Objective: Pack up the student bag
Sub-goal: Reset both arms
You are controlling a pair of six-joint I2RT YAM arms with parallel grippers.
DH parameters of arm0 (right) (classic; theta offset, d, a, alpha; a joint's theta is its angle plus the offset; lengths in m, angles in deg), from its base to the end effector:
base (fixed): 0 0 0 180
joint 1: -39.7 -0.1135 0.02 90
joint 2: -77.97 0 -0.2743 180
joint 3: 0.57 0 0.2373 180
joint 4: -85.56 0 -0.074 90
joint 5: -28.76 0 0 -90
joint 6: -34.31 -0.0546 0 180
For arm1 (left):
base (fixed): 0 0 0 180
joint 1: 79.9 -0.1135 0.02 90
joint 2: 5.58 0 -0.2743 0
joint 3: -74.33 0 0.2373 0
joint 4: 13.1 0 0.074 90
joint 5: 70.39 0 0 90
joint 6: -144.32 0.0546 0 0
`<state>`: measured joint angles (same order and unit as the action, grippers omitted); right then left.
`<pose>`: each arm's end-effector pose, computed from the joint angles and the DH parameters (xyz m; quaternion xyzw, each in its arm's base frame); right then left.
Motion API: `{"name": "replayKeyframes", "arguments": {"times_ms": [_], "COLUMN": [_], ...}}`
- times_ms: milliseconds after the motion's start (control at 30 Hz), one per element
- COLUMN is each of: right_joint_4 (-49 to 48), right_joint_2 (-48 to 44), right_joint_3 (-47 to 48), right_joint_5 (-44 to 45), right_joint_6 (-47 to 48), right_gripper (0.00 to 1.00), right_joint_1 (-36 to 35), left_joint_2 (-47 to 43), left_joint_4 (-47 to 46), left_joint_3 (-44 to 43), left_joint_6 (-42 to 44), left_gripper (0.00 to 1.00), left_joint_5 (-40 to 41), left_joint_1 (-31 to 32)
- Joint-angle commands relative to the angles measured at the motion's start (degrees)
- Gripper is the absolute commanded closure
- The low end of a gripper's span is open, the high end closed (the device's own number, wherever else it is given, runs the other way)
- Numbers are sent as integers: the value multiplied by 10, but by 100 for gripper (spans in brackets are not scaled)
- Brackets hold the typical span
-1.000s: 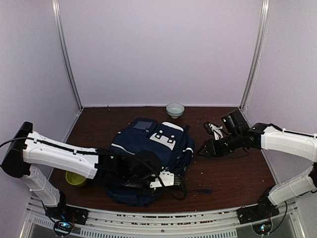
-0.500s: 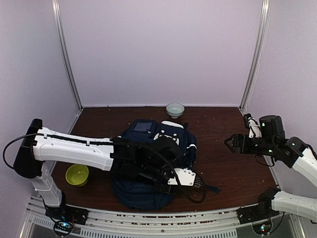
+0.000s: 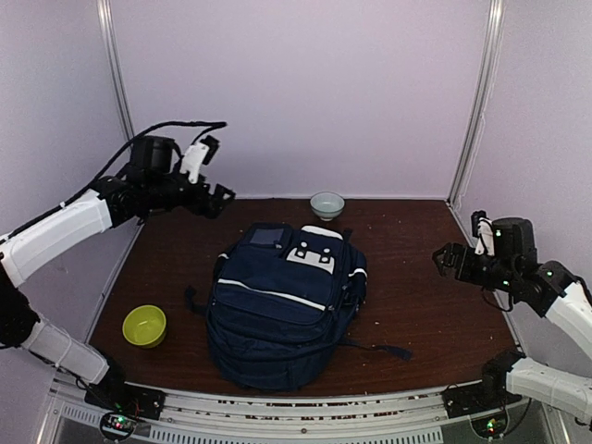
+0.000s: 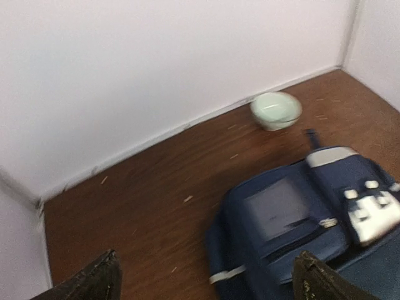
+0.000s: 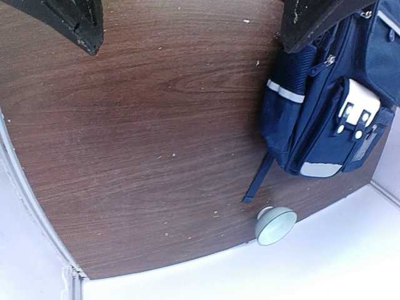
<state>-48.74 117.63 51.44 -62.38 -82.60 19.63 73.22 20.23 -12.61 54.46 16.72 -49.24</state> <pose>0.1387 0.0518 0.2686 0.0478 0.8789 0.1971 0.4316 0.2721 -0.1645 0.3615 0.2372 0.8101 -0.1615 0.5112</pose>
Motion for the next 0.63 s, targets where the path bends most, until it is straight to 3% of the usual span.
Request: {"name": "replayKeyframes", "arguments": {"times_ms": [0, 167, 333, 600], "right_joint_4": [-29, -67, -119, -173], "right_joint_2": [-17, -36, -48, -69], "right_joint_3": [-30, -69, -108, -145], "right_joint_5": [57, 103, 174, 193], "right_joint_6": [5, -2, -37, -33], "right_gripper": [0, 0, 0, 1], "right_joint_1": [7, 7, 7, 8], "left_joint_2": [-82, -125, -145, -153], "left_joint_4": [-58, -116, -186, -194], "left_joint_3": [136, 228, 294, 299], "left_joint_6": [-107, -86, -79, -56], "left_gripper": [2, 2, 2, 2], "left_joint_5": [125, 284, 331, 359], "left_joint_1": [-79, -92, -93, -93]}}
